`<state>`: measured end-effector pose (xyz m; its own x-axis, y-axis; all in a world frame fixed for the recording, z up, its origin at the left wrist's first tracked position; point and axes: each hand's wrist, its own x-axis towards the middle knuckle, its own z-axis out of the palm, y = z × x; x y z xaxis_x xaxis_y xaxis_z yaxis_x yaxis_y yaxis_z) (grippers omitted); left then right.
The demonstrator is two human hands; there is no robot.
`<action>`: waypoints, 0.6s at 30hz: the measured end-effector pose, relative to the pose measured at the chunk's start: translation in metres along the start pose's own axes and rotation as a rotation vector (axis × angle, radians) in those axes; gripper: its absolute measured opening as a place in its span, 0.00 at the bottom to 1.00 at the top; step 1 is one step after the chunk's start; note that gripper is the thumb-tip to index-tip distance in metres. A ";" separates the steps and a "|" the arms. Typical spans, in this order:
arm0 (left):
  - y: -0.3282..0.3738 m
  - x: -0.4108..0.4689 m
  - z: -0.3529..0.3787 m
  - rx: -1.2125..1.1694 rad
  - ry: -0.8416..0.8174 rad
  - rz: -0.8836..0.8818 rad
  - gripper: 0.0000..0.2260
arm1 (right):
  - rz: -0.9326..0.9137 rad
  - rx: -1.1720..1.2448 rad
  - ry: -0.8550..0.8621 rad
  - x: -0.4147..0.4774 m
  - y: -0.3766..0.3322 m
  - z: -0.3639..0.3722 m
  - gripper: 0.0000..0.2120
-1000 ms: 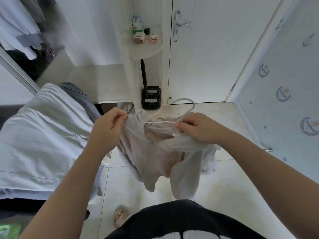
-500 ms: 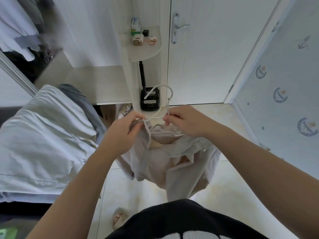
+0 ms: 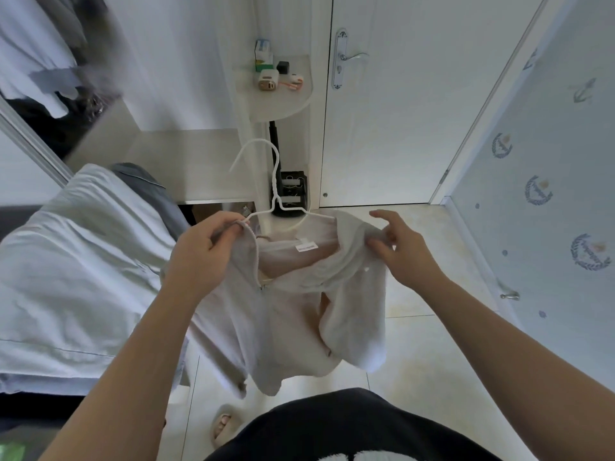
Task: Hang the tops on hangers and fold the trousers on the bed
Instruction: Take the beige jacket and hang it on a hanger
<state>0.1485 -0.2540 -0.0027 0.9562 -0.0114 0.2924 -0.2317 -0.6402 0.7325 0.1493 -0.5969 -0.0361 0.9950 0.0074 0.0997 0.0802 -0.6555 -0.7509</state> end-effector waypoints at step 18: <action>0.014 -0.006 -0.007 0.286 -0.147 0.142 0.12 | -0.355 0.049 0.383 0.056 -0.112 -0.053 0.11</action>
<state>0.1379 -0.2578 0.0100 0.9384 -0.2130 0.2720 -0.3246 -0.8132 0.4831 0.1933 -0.5635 0.0883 0.8136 -0.0594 0.5784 0.4208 -0.6263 -0.6563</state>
